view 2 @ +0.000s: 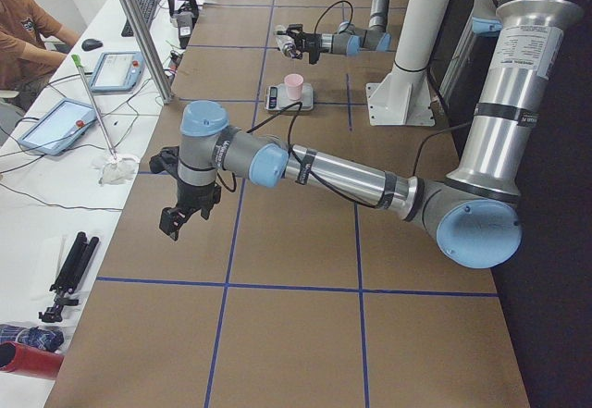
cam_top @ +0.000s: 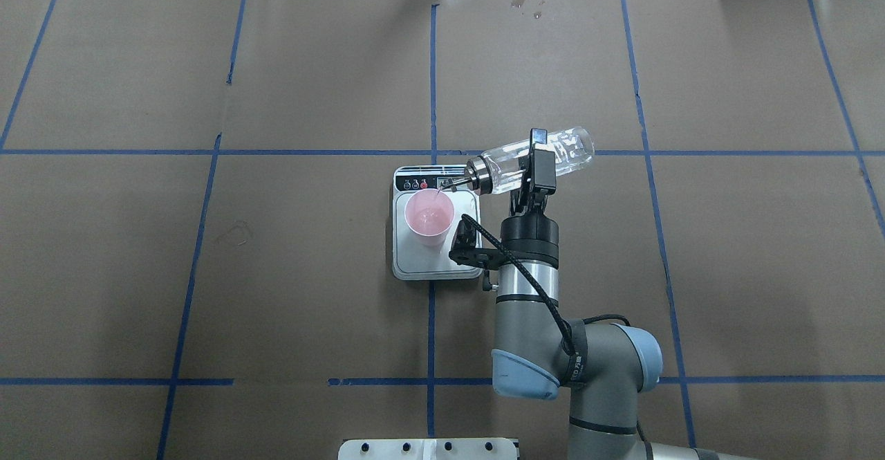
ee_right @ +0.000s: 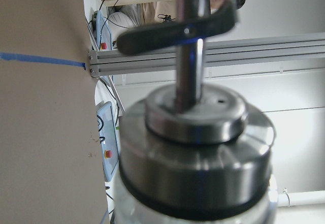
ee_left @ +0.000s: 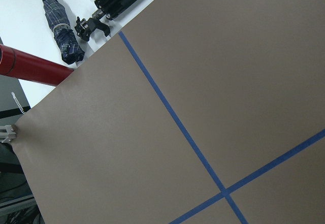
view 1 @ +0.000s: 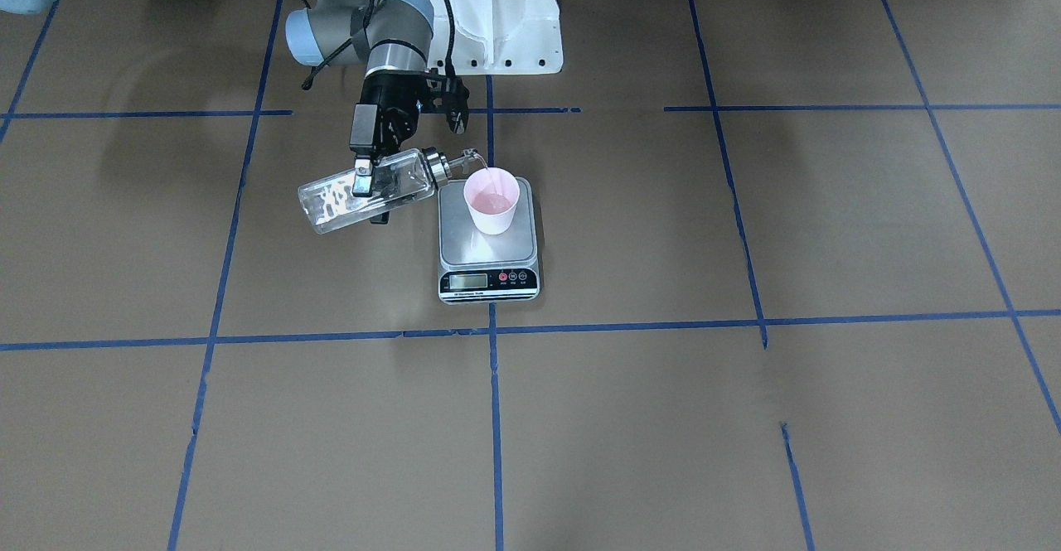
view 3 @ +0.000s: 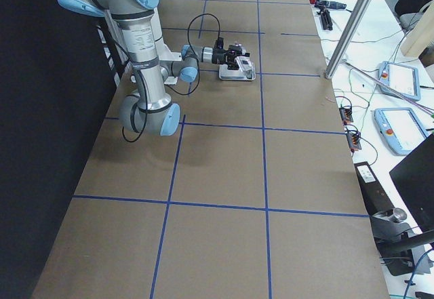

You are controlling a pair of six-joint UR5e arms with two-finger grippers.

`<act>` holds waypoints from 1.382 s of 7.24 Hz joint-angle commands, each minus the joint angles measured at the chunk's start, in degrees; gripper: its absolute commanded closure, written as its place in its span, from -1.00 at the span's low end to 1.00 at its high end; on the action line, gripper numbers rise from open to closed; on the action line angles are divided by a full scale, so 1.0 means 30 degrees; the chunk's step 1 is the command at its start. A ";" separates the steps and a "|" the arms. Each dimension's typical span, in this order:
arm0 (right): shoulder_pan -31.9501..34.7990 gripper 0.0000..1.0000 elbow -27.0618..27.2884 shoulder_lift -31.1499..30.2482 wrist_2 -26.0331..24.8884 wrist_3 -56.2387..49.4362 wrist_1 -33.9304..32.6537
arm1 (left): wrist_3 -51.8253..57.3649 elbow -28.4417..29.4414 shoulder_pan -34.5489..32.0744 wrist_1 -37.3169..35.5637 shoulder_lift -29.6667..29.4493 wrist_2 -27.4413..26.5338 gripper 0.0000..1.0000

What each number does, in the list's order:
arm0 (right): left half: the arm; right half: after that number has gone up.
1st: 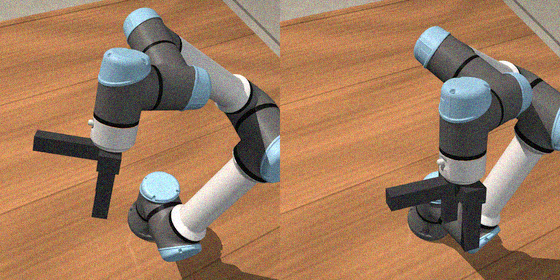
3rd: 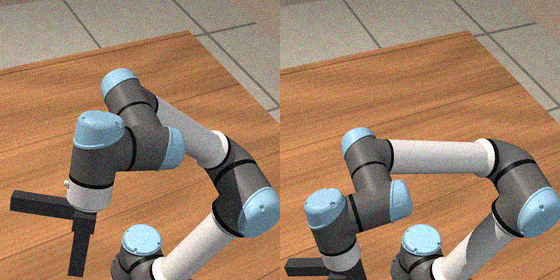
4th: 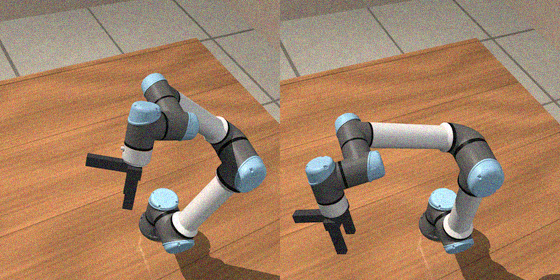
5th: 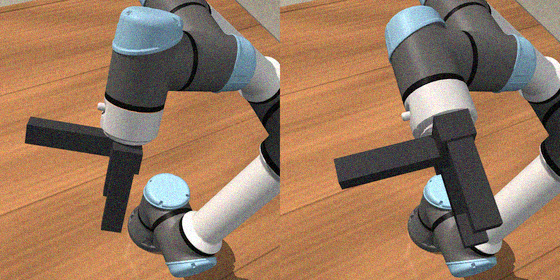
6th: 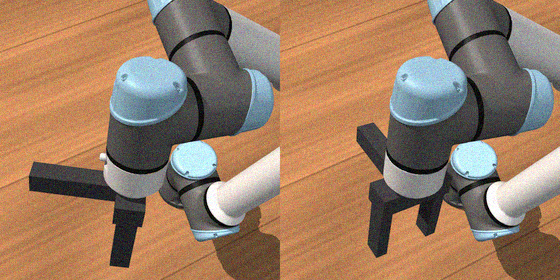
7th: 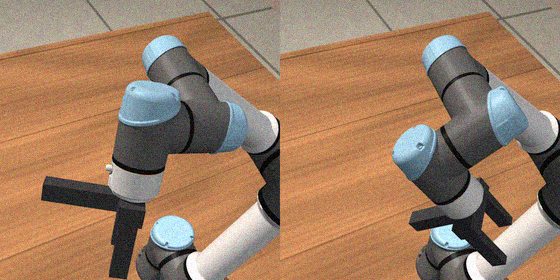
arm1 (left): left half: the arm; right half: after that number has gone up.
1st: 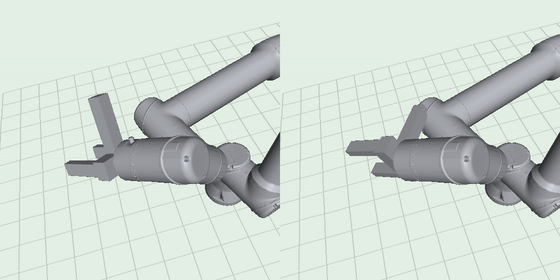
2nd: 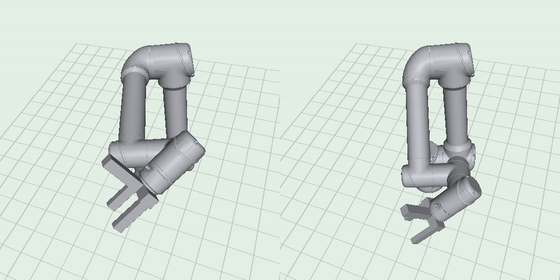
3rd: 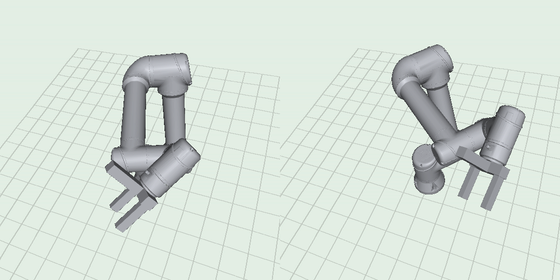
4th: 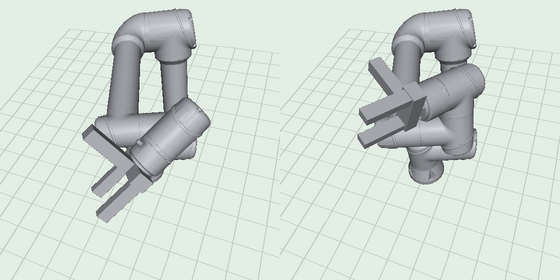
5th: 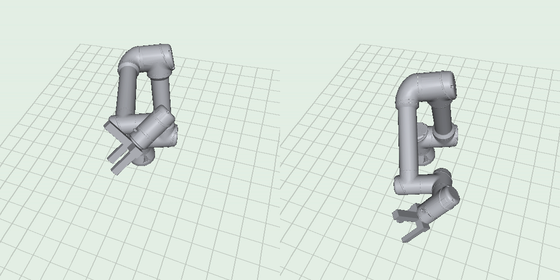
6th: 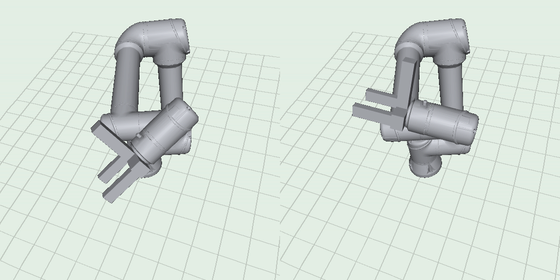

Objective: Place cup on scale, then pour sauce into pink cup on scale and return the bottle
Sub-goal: 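Tilt the bottle upright and carry it back with the right gripper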

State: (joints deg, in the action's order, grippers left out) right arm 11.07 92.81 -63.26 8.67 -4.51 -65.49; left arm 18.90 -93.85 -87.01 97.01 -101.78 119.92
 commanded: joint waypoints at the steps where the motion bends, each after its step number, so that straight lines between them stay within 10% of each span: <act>1: 0.0029 1.00 0.0031 -0.0095 0.0593 0.0008 0.1663 | 0.0000 -0.0007 0.0000 -0.0023 0.0000 -0.0013 -1.00; 5: 0.0176 1.00 0.0061 -0.0154 0.2352 0.1641 0.8133 | 0.0000 -0.0007 0.0000 -0.0023 -0.0117 -0.0013 -1.00; 10: 0.0409 1.00 0.0237 -0.2049 0.3551 1.0163 0.8528 | -0.0059 -0.0153 -0.0029 -0.0052 -0.0147 -0.0013 -1.00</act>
State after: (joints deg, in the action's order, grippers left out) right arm 11.94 93.43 -66.87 17.76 21.97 -39.95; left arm 18.73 -94.17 -87.03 96.86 -102.21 119.88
